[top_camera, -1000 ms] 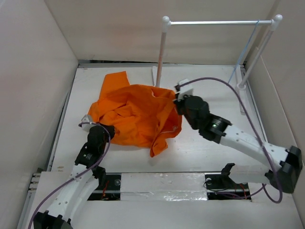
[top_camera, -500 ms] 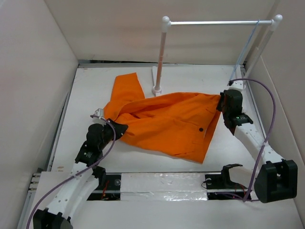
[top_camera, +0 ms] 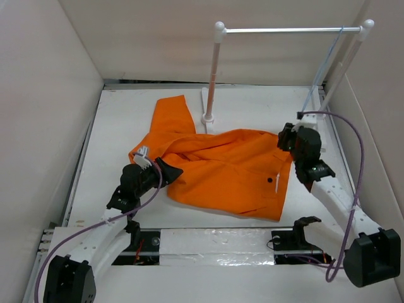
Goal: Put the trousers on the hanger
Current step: Flatten out the trousers at the center of the board.
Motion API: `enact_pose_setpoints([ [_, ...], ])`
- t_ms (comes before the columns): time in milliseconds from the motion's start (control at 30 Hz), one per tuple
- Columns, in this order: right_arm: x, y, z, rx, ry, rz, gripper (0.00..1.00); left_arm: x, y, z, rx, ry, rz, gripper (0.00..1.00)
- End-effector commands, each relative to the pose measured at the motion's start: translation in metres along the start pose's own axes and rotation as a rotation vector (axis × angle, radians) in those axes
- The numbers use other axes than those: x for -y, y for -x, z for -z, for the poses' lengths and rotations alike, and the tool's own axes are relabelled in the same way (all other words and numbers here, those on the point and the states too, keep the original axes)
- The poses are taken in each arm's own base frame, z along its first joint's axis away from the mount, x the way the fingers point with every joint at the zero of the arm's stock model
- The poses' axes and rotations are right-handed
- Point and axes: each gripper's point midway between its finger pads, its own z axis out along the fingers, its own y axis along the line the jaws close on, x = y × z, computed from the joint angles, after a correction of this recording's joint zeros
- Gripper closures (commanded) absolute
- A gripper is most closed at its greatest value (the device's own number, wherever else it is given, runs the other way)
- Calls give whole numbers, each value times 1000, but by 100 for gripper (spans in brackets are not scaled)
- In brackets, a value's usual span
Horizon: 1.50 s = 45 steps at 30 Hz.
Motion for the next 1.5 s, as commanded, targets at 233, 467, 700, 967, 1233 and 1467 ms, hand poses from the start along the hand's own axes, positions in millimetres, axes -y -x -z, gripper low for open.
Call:
enact_pose_setpoints([
  [233, -235, -102, 119, -160, 809, 300, 88, -30, 93, 46, 507, 309, 75, 41],
  [467, -306, -178, 171, -256, 1016, 454, 23, -70, 87, 67, 582, 498, 177, 41],
  [700, -328, -245, 166, -338, 916, 670, 23, -101, 62, 52, 528, 583, 290, 37],
  [967, -292, -266, 150, -397, 734, 707, 81, -96, 92, 38, 616, 562, 256, 55],
  [1233, -228, -285, 185, -516, 763, 647, 100, -57, 193, 41, 755, 609, 173, 100],
  [1467, -203, -292, 230, -621, 855, 557, 100, -11, 240, 13, 720, 518, 122, 100],
])
